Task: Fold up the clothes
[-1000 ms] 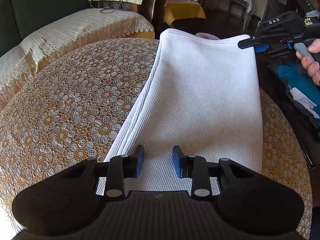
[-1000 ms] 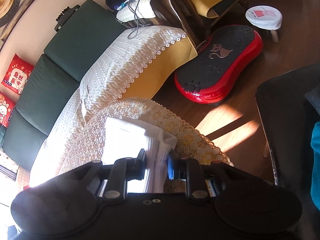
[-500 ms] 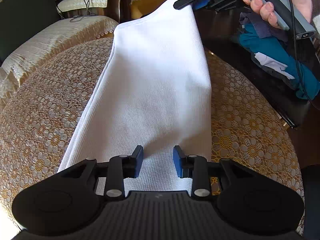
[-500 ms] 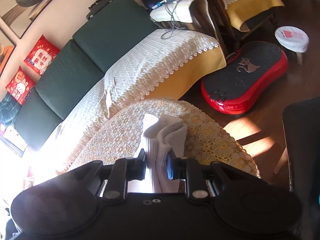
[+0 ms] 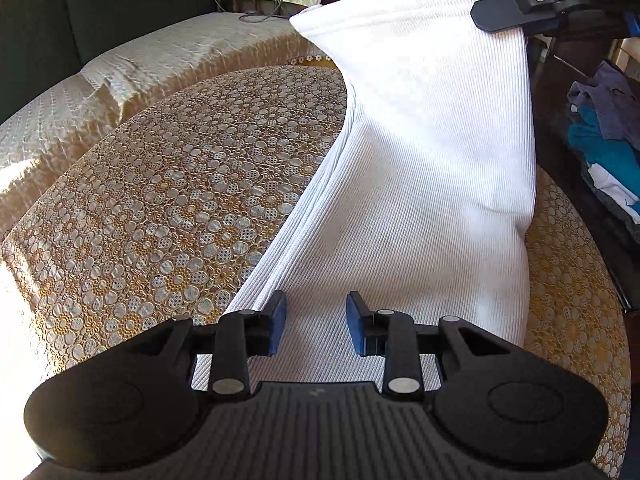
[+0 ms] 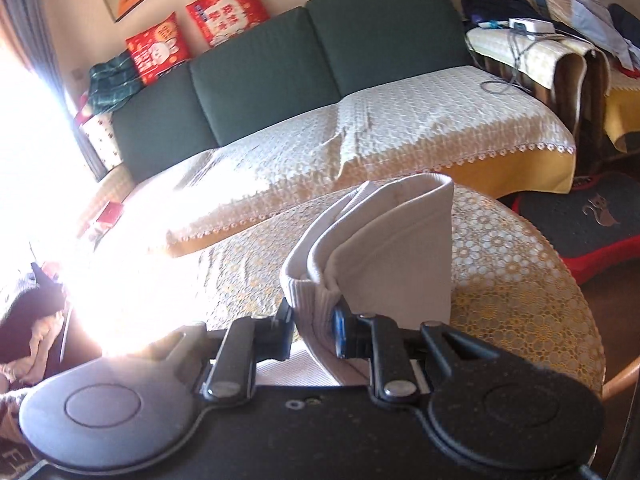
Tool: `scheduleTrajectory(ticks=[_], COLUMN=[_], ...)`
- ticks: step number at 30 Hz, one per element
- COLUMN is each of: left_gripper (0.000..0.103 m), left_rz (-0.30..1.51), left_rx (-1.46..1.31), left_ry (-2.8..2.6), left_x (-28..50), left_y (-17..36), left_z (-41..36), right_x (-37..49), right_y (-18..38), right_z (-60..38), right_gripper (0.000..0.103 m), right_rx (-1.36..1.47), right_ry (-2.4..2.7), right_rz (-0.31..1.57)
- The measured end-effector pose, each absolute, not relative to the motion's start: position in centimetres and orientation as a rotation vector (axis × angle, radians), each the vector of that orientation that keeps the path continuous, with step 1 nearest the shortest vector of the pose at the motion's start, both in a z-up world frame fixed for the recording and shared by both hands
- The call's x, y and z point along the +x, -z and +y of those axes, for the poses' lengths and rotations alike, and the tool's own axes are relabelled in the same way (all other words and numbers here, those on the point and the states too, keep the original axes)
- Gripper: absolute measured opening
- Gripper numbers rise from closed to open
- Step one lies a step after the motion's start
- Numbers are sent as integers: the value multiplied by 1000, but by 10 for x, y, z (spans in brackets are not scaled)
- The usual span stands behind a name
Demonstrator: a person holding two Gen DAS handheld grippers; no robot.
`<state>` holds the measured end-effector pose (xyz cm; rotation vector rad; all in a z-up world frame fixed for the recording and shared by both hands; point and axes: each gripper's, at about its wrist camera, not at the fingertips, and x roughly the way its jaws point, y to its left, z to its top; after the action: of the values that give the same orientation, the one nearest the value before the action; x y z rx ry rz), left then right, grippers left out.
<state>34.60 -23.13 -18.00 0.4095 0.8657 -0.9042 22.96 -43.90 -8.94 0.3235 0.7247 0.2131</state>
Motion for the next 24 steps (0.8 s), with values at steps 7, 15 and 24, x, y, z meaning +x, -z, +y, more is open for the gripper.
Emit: scheduleTrajectory(ticks=[7, 15, 24], left_gripper=[31, 41, 51], left_rz=[884, 949, 960], left_rx=[382, 287, 273], left_ry=[847, 760, 703], left_x=[337, 327, 320], left_y=[169, 177, 165], left_z=[-176, -120, -97], right_x=[199, 168, 187], right_y=[100, 156, 118], right_z=[-355, -322, -345], right_gripper=[103, 103, 103], right_rx=[218, 222, 400], right_ry=[-427, -501, -513], right_rz=[802, 997, 918])
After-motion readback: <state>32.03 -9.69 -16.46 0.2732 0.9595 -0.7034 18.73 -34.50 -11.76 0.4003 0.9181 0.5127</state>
